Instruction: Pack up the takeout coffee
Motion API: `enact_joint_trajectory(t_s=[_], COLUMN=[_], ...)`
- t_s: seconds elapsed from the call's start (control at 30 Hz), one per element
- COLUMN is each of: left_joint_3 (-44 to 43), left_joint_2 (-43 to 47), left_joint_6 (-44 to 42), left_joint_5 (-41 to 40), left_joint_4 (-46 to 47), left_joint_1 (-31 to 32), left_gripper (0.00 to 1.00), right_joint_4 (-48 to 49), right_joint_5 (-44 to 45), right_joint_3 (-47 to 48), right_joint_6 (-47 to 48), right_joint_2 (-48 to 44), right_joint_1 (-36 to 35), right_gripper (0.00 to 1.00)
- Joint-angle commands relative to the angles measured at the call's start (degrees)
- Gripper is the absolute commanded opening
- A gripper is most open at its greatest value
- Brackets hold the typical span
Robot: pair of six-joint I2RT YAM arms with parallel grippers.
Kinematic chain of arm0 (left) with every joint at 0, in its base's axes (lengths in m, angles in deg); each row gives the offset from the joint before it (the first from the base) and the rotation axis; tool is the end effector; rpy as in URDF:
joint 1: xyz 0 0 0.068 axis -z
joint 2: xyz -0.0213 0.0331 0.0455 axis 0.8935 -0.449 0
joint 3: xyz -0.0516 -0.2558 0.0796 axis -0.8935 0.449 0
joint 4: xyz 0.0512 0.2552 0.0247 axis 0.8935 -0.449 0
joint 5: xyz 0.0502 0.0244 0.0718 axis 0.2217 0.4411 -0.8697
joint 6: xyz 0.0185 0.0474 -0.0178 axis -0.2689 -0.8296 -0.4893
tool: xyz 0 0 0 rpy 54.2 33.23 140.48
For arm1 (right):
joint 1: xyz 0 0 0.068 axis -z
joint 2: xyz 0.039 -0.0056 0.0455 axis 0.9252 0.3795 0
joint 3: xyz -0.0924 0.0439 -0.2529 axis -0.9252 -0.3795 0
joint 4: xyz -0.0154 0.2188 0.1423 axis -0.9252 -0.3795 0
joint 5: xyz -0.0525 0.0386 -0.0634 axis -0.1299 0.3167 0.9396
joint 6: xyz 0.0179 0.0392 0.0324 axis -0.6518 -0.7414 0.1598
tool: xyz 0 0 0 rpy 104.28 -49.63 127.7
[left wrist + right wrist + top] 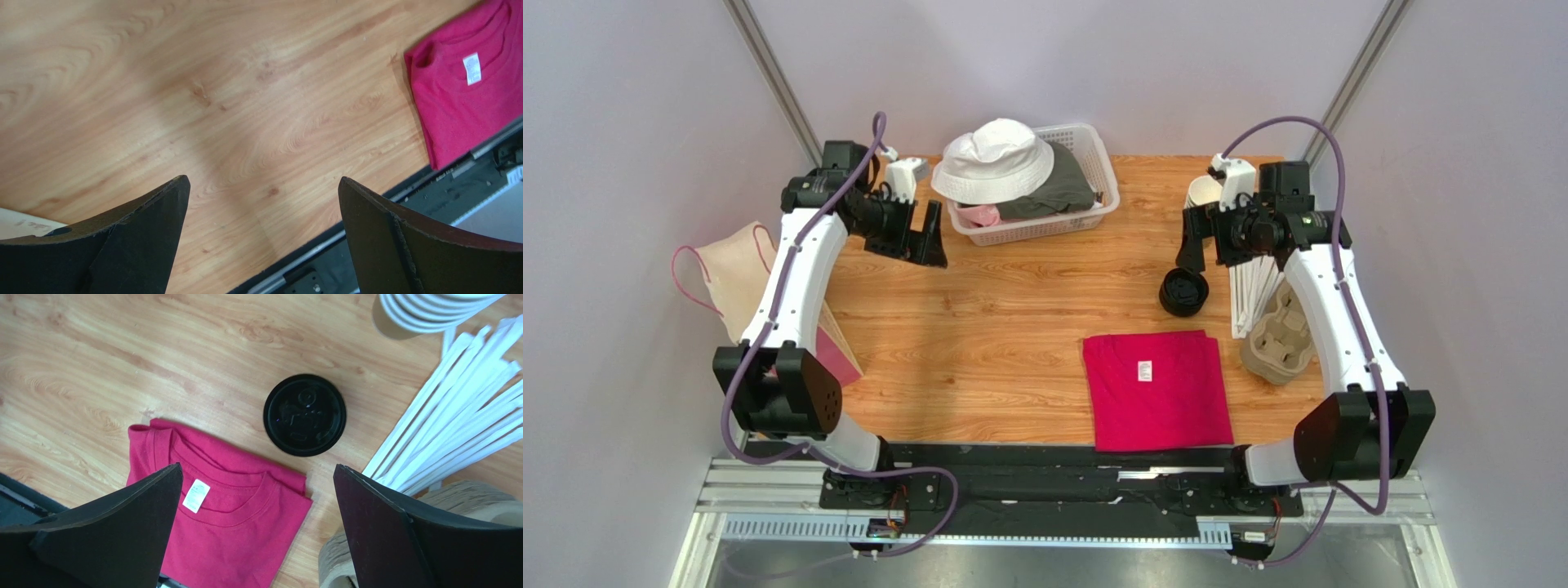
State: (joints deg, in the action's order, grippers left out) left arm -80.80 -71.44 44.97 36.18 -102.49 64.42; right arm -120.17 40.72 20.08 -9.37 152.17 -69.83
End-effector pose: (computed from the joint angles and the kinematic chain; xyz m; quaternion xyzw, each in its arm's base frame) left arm 0.3056 -0.0228 0.3484 0.1507 0.9330 -0.2215 0.2404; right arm 0.2789 0.0234 0.3470 -0.1762 0.9148 0.1474 0.3322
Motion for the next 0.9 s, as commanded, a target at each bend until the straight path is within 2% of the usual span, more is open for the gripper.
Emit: enact_joint_trajectory(t_s=[0.0,0.27,0.43,0.57,0.67,0.8,0.87], left_joint_3=[-9.2,-22.4,-20.8,-15.0,-13.8,-17.3,-17.7], left_joint_2=[1.3,-2.1,0.2,3.4,3.7,0.1,-0.4], left_joint_6=[3.4,4.4,3.2,4.5,4.6,5.2,5.5], left_joint_5=[-5.5,-8.4,-9.2,-7.8,-6.7,-7.0,-6.5], left_joint_4=[5.2,5.8,7.8,14.5,17.7,16.0,16.1], left_joint_1=[0.7,0.7,0.7,0.7,0.8,0.8,0.9], left_gripper=[0.99,0.99,0.99,0.99,0.99,0.99,0.99], right_joint_4=[0.4,-0.6,1.3,-2.4,-4.3,-6.0,-6.0], right_joint_5=[1.9,0.3,5.6,6.1,8.7,12.6,12.7], right_joint_3=[7.9,21.0,26.7,34.1,39.6,43.2,43.0], right_joint_6=[1.5,2.9,0.3,-1.3,-1.5,-1.8,-0.7], right_joint_2=[2.5,6.2,9.4,15.0,20.4,26.5,28.8], right_joint_1=[-0.1,0.0,0.3,3.8,4.9,5.2,5.4], right_gripper=[1.0,1.0,1.0,1.0,0.99,0.93,0.86])
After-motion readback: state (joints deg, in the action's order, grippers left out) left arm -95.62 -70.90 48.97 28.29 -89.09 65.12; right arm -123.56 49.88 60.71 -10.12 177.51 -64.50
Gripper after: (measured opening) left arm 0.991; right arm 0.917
